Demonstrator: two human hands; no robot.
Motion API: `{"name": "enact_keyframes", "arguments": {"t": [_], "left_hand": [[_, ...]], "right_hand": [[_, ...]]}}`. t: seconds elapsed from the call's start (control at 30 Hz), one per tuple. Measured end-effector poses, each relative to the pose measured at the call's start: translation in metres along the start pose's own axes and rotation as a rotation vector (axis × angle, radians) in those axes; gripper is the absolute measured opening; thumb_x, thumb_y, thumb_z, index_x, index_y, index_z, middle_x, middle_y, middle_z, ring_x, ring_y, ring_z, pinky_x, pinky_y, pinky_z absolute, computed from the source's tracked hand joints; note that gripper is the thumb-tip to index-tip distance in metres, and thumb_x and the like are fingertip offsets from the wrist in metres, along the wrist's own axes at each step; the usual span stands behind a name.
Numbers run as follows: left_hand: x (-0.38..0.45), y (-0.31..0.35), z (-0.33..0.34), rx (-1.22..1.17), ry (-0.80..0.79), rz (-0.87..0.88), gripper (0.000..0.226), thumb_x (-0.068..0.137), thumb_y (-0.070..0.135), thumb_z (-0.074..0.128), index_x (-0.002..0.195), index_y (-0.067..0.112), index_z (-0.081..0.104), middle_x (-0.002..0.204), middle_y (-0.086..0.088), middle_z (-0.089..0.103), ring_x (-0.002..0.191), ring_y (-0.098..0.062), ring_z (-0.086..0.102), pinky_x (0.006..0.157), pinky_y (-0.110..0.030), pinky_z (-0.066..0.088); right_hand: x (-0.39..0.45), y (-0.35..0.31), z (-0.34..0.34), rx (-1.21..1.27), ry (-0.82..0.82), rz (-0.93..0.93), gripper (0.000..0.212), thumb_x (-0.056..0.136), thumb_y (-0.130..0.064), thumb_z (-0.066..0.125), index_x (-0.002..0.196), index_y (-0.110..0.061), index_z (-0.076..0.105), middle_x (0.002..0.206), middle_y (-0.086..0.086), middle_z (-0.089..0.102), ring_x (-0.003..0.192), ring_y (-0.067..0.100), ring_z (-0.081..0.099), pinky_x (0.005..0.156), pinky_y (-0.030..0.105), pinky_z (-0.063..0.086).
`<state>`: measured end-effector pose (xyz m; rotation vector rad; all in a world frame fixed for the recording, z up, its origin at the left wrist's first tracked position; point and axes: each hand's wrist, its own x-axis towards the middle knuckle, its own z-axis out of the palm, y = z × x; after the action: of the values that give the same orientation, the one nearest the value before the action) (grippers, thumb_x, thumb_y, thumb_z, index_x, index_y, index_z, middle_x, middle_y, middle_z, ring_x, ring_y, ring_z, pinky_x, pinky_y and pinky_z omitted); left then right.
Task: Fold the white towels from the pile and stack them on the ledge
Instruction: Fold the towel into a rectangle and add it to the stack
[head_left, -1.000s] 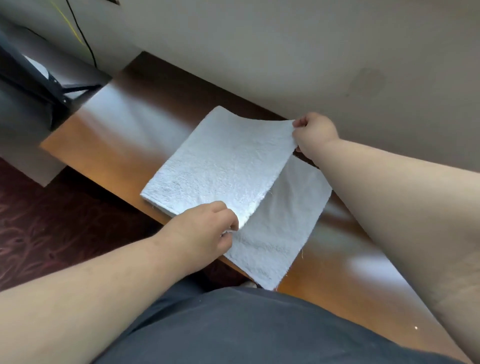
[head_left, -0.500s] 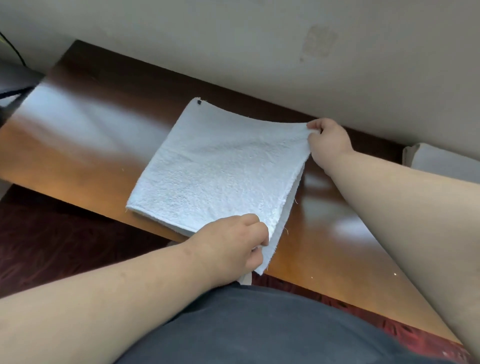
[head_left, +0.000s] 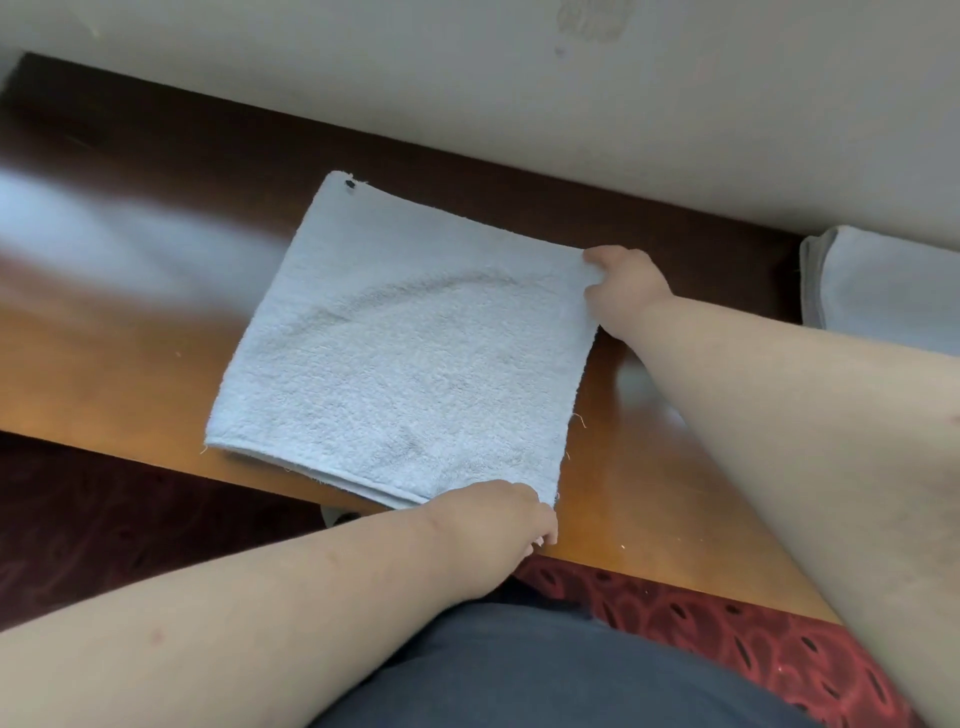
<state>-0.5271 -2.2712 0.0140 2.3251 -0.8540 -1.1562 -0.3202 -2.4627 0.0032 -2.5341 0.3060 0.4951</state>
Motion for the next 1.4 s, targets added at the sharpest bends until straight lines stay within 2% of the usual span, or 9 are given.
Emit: {"name": "enact_keyframes", "arguments": {"t": [0.3, 0.5, 0.6, 0.7, 0.77, 0.97, 1.1, 1.23, 1.4], "left_hand": [[-0.025, -0.009, -0.019, -0.039, 0.236, -0.023, 0.040, 0.099, 0.036, 0.042, 0.138, 0.038, 0.047, 0.143, 0.012, 0.048, 0.134, -0.012, 0.039, 0.109, -0.031, 0.031], [-0.052, -0.059, -0.021, 0.222, 0.121, -0.622, 0.094, 0.090, 0.066, 0.040, 0.146, 0.039, -0.031, 0.154, -0.004, -0.041, 0.143, -0.034, -0.032, 0.110, -0.069, -0.007], [-0.062, -0.077, -0.017, 0.146, 0.127, -0.533, 0.089, 0.086, 0.073, 0.038, 0.152, 0.041, -0.014, 0.159, 0.001, -0.030, 0.147, -0.030, -0.024, 0.113, -0.065, 0.004], [-0.072, -0.094, -0.037, 0.056, 0.468, -0.431, 0.059, 0.092, 0.064, 0.038, 0.145, 0.039, 0.036, 0.152, 0.004, 0.032, 0.140, -0.024, 0.030, 0.109, -0.042, 0.032], [-0.085, -0.120, -0.053, 0.128, 0.591, -0.444, 0.051, 0.096, 0.055, 0.041, 0.143, 0.035, 0.042, 0.145, 0.004, 0.043, 0.133, -0.022, 0.039, 0.107, -0.039, 0.035], [-0.135, -0.200, -0.034, 0.336, 0.160, -0.534, 0.079, 0.095, 0.067, 0.015, 0.137, 0.032, -0.042, 0.152, -0.006, -0.043, 0.141, -0.026, -0.037, 0.119, -0.051, -0.004], [-0.149, -0.208, -0.038, 0.391, 0.172, -0.387, 0.075, 0.093, 0.069, 0.007, 0.137, 0.032, -0.041, 0.145, -0.008, -0.049, 0.133, -0.026, -0.046, 0.115, -0.051, -0.019], [-0.169, -0.218, -0.030, 0.468, 0.137, -0.172, 0.067, 0.097, 0.064, 0.009, 0.143, 0.035, -0.031, 0.148, -0.005, -0.045, 0.128, -0.026, -0.051, 0.110, -0.047, -0.026], [-0.172, -0.239, -0.040, 0.520, 0.128, -0.197, 0.074, 0.089, 0.068, -0.006, 0.154, 0.034, -0.010, 0.156, -0.001, -0.031, 0.138, -0.024, -0.039, 0.108, -0.051, -0.030]], "right_hand": [[-0.026, -0.008, 0.009, -0.208, 0.100, -0.232, 0.058, 0.094, -0.035, 0.055, 0.150, -0.030, 0.039, 0.160, 0.003, 0.023, 0.144, 0.029, 0.024, 0.113, 0.043, 0.031], [-0.045, -0.016, 0.034, -0.614, -0.282, -0.216, 0.100, 0.085, -0.077, 0.044, 0.157, -0.033, -0.010, 0.165, 0.001, -0.020, 0.152, 0.027, -0.014, 0.122, 0.055, 0.008], [-0.042, -0.031, 0.030, -0.667, -0.251, -0.169, 0.098, 0.081, -0.081, 0.044, 0.158, -0.031, 0.009, 0.167, 0.003, -0.002, 0.153, 0.030, 0.004, 0.119, 0.057, 0.014], [-0.038, -0.065, 0.033, -0.632, -0.068, -0.238, 0.074, 0.088, -0.074, 0.041, 0.143, -0.024, 0.044, 0.155, 0.007, 0.032, 0.137, 0.032, 0.037, 0.110, 0.050, 0.032], [-0.036, -0.094, 0.050, -0.565, -0.071, -0.388, 0.065, 0.095, -0.063, 0.041, 0.152, -0.032, 0.031, 0.163, 0.005, 0.020, 0.146, 0.031, 0.025, 0.116, 0.048, 0.025], [-0.029, -0.148, 0.087, -0.763, -0.329, -0.428, 0.067, 0.096, -0.069, 0.028, 0.156, -0.044, 0.014, 0.167, -0.002, 0.003, 0.153, 0.026, 0.005, 0.119, 0.049, 0.020], [-0.017, -0.205, 0.082, -0.828, -0.182, -0.471, 0.051, 0.099, -0.061, 0.029, 0.123, -0.031, 0.062, 0.138, 0.002, 0.049, 0.125, 0.028, 0.046, 0.098, 0.044, 0.041], [-0.006, -0.251, 0.109, -0.808, -0.332, -0.684, 0.056, 0.104, -0.051, 0.031, 0.156, -0.035, 0.022, 0.167, 0.000, 0.011, 0.153, 0.025, 0.008, 0.118, 0.045, 0.019], [0.018, -0.252, 0.125, -0.868, -0.440, -0.439, 0.072, 0.099, -0.063, 0.029, 0.155, -0.041, -0.010, 0.164, -0.005, -0.023, 0.151, 0.023, -0.020, 0.122, 0.054, 0.005]]}}
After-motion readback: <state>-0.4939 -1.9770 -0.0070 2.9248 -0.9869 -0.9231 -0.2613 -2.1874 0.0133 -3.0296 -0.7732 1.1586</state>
